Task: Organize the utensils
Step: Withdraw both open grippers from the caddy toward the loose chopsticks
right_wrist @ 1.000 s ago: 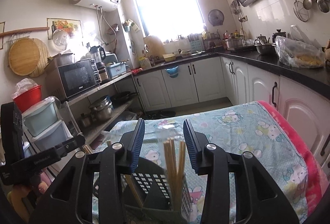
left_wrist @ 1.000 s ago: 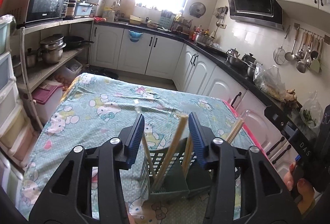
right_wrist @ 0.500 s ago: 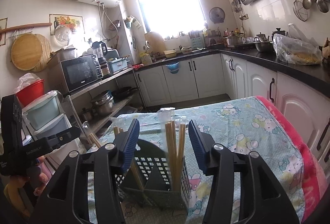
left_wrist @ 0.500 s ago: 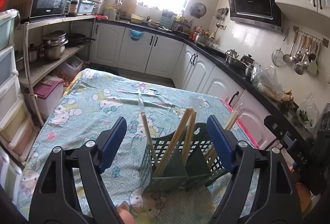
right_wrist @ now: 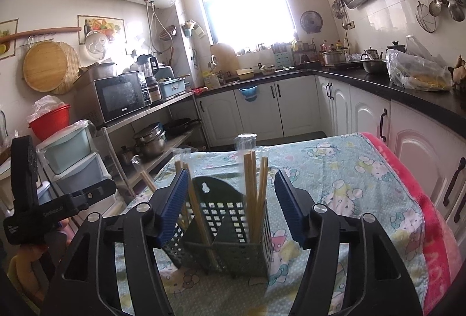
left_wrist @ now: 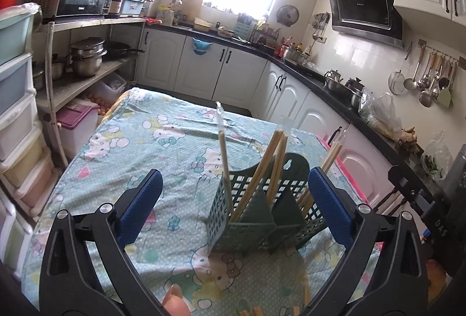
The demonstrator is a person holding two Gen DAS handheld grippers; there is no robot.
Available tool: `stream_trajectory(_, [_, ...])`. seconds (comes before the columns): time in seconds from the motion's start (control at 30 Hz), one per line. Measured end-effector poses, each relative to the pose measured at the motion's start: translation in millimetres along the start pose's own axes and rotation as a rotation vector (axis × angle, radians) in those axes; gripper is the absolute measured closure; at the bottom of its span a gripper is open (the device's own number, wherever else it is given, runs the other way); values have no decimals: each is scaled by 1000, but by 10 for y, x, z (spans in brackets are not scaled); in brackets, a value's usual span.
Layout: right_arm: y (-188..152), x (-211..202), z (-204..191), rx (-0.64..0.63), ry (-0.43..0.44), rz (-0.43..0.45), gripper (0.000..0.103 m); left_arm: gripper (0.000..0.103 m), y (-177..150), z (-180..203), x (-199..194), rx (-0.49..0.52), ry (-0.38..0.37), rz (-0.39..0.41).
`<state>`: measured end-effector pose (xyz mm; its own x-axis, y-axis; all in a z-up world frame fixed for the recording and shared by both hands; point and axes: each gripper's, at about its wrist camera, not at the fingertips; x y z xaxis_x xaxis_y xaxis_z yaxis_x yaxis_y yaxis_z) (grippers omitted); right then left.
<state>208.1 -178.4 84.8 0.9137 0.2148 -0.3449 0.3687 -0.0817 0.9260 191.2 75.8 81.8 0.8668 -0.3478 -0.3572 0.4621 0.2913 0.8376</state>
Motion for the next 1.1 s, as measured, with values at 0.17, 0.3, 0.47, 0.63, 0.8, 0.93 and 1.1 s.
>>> stream_trajectory(0.17, [-102,-56,-40,-28,1,-29,43,11,-124,-31,-58,-4,16,-12])
stream_trajectory(0.3, [-211,-76,-47,-46,0,-56,43,11,-207,-47,-91,-8,24,-24])
stream_trajectory(0.47, [-312,-106,-60,-62,2,-78,43,11,-274,-77,-132,-16,33,-32])
stream_trajectory(0.63, [-381,-152,-81,-78,9,-94,43,11,-337,-100,-160,-26,39,-41])
stream_trajectory(0.8, [-446,-194,-91,-91,10,-108,43,11,-398,-111,-212,-25,45,-48])
stream_trajectory(0.93, [-488,-213,-82,-90,11,-125,43,11,-455,-120,-219,-29,46,-64])
stream_trajectory(1.1, [-556,-228,-77,-96,18,-150,43,11,-554,-129,-220,-31,43,-90])
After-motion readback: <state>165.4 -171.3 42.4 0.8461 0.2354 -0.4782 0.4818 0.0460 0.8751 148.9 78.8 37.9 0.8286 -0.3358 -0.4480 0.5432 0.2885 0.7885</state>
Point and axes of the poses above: each gripper's, at about its wrist camera, not at the fingertips, and x roughly the way its jaws point, z to its right, y to its top, and after that the axes turned 15 degrees about -y, right-handed
